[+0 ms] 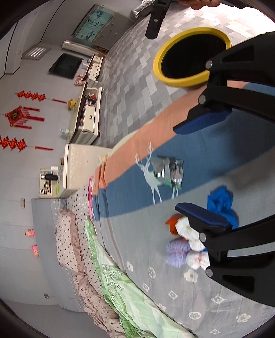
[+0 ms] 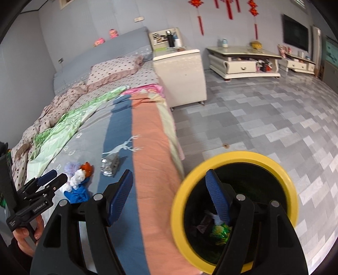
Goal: Collect trash
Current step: 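Move both tools back to the bed toward the snack wrapper and tissues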
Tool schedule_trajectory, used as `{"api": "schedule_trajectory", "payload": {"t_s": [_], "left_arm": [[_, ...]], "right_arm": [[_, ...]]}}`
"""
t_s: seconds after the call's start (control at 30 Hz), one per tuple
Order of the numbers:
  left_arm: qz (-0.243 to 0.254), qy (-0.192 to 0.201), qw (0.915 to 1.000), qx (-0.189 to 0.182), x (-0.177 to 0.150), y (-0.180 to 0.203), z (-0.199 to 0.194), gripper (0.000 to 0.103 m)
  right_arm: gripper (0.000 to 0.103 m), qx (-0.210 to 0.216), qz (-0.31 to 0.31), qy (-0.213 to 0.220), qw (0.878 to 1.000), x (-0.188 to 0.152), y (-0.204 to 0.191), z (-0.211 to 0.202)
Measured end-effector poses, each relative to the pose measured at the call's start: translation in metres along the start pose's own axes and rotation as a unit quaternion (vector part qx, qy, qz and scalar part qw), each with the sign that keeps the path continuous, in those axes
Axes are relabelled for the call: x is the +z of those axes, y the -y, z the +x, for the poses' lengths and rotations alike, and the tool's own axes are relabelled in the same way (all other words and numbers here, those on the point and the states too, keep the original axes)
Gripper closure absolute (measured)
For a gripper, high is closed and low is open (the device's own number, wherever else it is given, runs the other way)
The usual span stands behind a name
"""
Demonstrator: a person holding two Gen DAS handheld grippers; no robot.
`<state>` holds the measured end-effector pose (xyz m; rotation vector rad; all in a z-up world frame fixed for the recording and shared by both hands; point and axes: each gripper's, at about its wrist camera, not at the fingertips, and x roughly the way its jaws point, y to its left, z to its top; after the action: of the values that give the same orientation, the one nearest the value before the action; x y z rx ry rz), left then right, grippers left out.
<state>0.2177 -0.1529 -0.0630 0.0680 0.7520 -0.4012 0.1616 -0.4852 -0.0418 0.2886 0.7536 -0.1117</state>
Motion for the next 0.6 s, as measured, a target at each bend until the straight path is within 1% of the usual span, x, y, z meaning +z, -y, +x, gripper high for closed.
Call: {"api": "schedule_trajectory", "payload": {"t_s": [0.3,0.43,0.6], "left_arm": [[-0.037,-0.010,0.9979,0.053,-0.007,-0.073,0.004,0.039],[-0.048,-0.017,0.9965,0.066,-0.013,-0.098,0.009,0.039],[-0.062,-0.031,0.9943,0.081,-0.025,-0.127,0.020,0.039]], "right_arm": [[0.035,0.039,-0.025,-0.020,0.999,0.012,-0.057,0.044],[0.035,0.051,-0.035,-0.033,0.998,0.015,-0.081,0.069],[0.035,0.057,-0.045,-0.052,0.996,0.017,-0.104,0.101]]}}
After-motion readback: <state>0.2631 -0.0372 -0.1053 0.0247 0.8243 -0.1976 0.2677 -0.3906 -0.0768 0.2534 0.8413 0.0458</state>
